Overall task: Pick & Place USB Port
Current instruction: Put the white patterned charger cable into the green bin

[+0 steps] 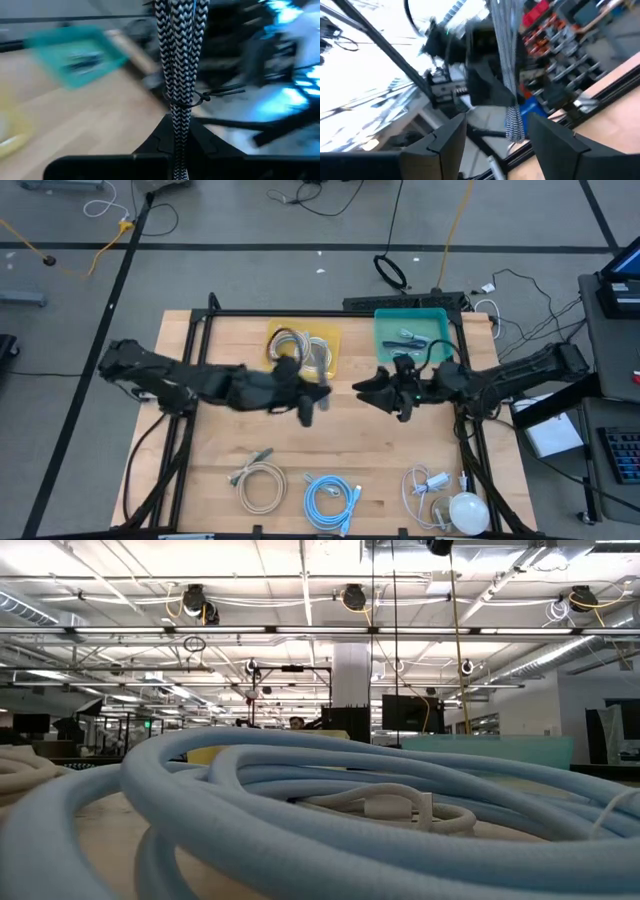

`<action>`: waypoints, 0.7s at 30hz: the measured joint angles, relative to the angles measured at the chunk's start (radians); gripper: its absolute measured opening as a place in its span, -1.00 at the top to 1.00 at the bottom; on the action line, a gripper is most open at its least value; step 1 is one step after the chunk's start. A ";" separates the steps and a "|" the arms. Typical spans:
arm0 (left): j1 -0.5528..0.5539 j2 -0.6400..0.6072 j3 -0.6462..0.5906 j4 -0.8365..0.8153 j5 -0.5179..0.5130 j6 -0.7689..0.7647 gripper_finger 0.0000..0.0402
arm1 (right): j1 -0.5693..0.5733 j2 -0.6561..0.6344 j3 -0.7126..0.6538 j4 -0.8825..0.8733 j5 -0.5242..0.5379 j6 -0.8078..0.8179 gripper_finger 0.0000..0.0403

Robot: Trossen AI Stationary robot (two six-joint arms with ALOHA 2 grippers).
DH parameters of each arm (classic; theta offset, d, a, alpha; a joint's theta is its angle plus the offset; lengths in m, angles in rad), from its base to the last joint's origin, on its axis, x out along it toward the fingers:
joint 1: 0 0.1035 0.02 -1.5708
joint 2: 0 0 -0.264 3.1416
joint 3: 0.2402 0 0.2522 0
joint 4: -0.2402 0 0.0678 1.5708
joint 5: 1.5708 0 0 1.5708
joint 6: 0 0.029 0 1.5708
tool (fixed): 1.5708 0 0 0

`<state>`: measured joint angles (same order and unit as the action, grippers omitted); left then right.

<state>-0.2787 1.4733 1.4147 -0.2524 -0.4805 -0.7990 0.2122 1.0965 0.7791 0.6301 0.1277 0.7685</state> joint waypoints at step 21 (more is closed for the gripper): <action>0.016 0.149 0.005 0.175 0.226 -0.037 0.94 | -0.049 0.041 -0.001 0.010 -0.107 -0.021 -0.01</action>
<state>-0.2623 1.6218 1.4199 -0.0775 -0.2549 -0.8360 0.1635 1.1370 0.7780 0.6396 0.0207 0.7472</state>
